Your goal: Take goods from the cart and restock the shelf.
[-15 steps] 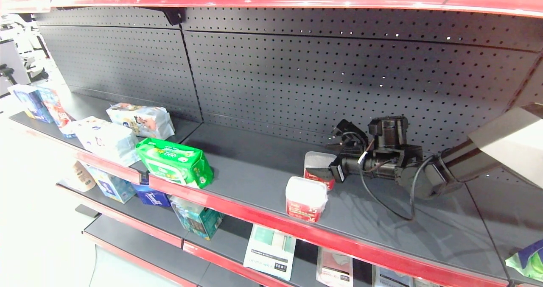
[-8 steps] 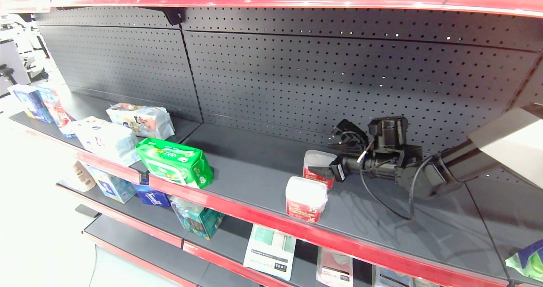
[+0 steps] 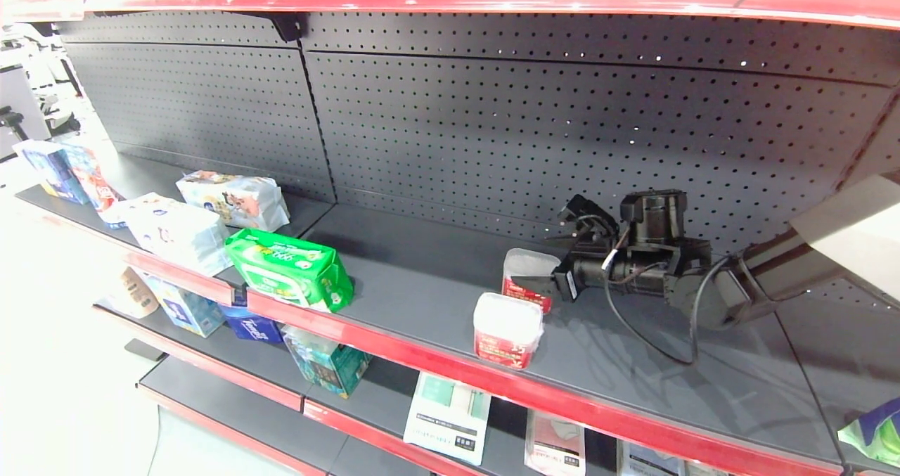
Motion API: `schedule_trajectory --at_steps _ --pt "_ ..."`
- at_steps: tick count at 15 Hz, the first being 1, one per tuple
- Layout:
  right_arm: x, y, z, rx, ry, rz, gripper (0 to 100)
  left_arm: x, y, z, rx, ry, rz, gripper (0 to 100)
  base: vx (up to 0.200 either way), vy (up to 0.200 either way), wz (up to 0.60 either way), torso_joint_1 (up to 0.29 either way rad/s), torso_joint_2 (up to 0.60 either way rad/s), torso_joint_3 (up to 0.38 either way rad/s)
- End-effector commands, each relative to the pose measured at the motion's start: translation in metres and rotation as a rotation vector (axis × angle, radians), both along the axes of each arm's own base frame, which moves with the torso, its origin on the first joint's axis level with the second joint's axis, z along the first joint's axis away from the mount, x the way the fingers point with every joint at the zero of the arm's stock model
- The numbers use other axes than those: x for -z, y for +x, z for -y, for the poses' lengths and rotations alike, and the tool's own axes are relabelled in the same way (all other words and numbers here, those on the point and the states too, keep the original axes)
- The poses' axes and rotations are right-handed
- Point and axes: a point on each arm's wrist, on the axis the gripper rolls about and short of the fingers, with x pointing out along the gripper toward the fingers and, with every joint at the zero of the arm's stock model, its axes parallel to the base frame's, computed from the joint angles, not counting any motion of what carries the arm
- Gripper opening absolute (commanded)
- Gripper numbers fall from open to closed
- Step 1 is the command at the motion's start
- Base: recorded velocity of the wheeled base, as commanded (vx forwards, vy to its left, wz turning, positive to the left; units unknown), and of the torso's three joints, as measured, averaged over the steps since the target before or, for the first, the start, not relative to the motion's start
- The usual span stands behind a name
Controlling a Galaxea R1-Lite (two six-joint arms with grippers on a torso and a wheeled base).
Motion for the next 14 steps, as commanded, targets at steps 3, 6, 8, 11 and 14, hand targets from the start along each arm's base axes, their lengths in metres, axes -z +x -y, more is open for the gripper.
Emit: schedule_trajectory --at_steps 3,6,8,11,14 --pt "-0.013 -0.019 0.023 0.025 0.007 -0.005 100 0.000 0.000 0.000 -0.001 -0.001 0.000 100 0.000 0.000 0.00 0.000 0.00 0.000" --pt "-0.021 -0.033 0.049 0.085 0.009 -0.003 100 0.000 0.000 0.000 0.001 -0.001 0.000 100 0.000 0.000 0.00 0.000 0.00 0.000" --pt "-0.027 -0.050 0.073 0.150 0.006 -0.006 100 0.000 0.000 0.000 0.001 -0.001 -0.001 100 0.000 0.000 0.00 0.000 0.00 0.000" --pt "-0.037 -0.097 0.094 0.205 0.007 -0.013 100 0.000 0.000 0.000 0.002 -0.001 -0.001 100 0.000 0.000 0.00 0.000 0.00 0.000" --pt "-0.048 -0.158 0.109 0.263 0.024 0.013 100 0.000 0.000 0.000 0.001 -0.001 0.000 100 0.000 0.000 0.00 0.000 0.00 0.000"
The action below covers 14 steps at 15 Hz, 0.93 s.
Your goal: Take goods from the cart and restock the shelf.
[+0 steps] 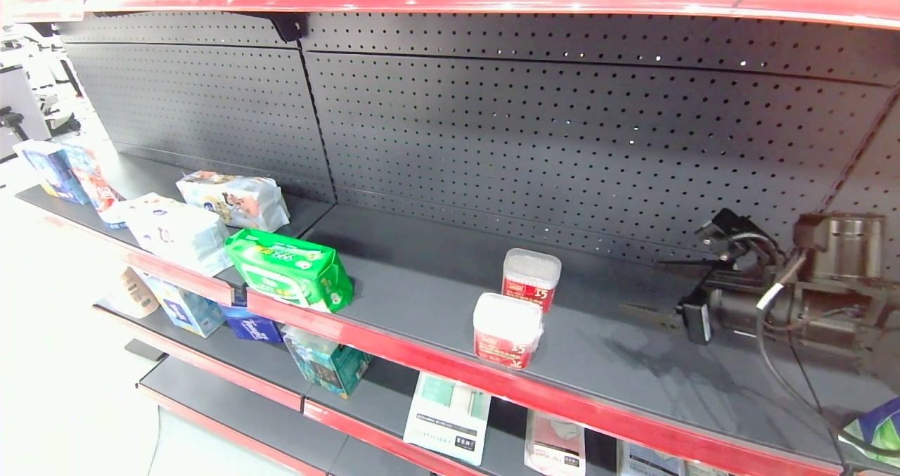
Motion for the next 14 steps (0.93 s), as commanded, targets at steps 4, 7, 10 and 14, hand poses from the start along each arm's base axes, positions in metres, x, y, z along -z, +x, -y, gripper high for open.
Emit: schedule_trajectory --at_steps 4,7,10,14 --pt "-0.024 -0.124 0.015 0.110 0.105 0.124 100 0.000 0.000 0.000 0.001 -0.001 -0.002 100 0.000 0.000 0.00 0.000 0.00 0.000" --pt "-0.020 -0.183 0.019 0.169 0.144 0.213 100 0.000 0.000 0.000 0.001 -0.001 -0.002 100 0.000 0.000 0.00 0.000 0.00 0.000" --pt "-0.011 -0.217 0.022 0.297 0.162 0.283 100 0.000 0.000 0.000 0.001 -0.001 -0.002 100 0.000 0.000 0.00 0.000 0.00 0.000" --pt "0.025 -0.266 0.019 0.236 0.225 0.342 100 0.000 0.000 0.000 -0.001 -0.001 -0.002 100 0.000 0.000 0.00 0.000 0.00 0.000"
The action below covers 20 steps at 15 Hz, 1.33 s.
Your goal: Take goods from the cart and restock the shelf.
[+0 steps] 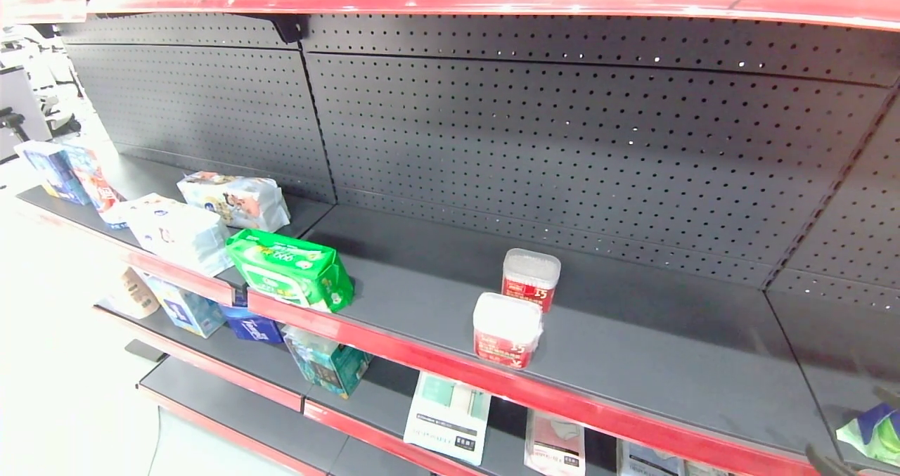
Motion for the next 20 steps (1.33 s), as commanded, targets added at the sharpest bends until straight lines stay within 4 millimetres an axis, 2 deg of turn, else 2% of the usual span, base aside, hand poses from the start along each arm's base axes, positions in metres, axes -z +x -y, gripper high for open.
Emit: schedule_trajectory --at_steps 1,4,6,8,19,20 --pt "0.0422 -0.0541 -0.0008 -0.010 0.020 0.154 100 0.0000 0.0001 0.0000 0.001 -0.001 -0.002 100 0.000 0.000 0.00 0.000 0.00 0.000" --pt "0.0433 -0.0544 0.0049 0.239 0.038 0.160 100 0.0000 0.0001 0.0000 0.001 0.004 -0.002 100 0.000 0.000 0.00 0.000 0.00 0.000" --pt "0.0438 -0.0542 0.0054 0.264 0.097 0.143 100 0.0000 0.0001 0.0000 -0.001 0.004 -0.002 100 0.000 0.000 0.00 0.000 0.00 0.000" --pt "0.0485 -0.0539 0.0083 0.392 0.083 0.102 100 0.0000 0.0001 0.0000 0.001 0.004 -0.002 100 0.000 0.000 0.00 0.000 0.00 0.000" --pt "0.0490 -0.0540 0.0081 0.386 0.088 0.093 100 0.0000 0.0001 0.0001 0.004 0.032 -0.001 100 0.000 0.000 0.00 0.000 0.00 0.000" --pt "0.0490 -0.0540 0.0081 0.386 0.088 0.093 100 0.0000 0.0001 0.0001 0.005 0.032 -0.001 100 0.000 0.000 -0.60 0.002 0.00 0.002"
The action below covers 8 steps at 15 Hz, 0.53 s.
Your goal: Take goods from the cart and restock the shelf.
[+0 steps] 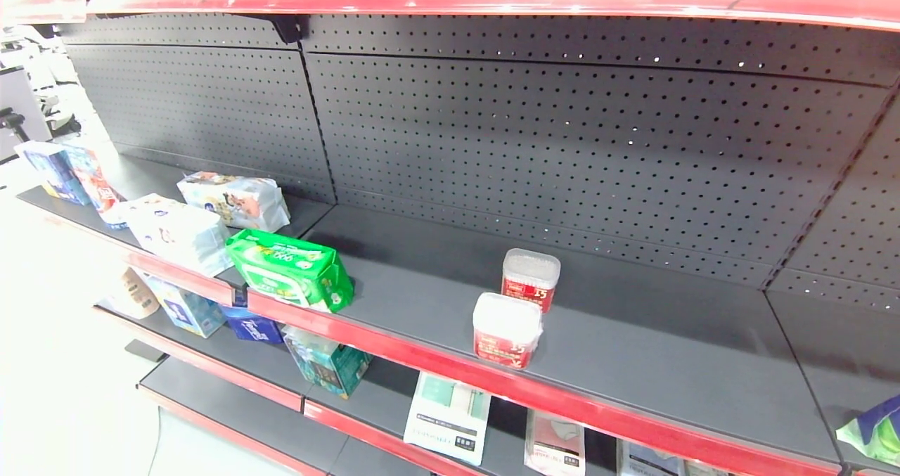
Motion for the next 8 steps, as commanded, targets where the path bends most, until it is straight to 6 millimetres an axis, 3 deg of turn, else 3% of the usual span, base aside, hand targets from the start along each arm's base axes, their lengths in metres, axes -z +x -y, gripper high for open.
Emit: schedule_trajectory --at_steps 1,8 --pt "-0.0001 0.0001 0.0000 -0.001 0.000 0.000 100 -0.0001 0.0001 0.0000 0.001 -0.001 -0.001 100 0.000 0.000 -0.60 -0.002 0.00 0.007" --pt "0.0005 0.0003 0.0000 0.002 -0.002 -0.005 100 -0.0001 0.0001 0.0000 -0.001 -0.001 -0.001 100 0.000 0.000 -0.60 0.006 0.00 0.000"
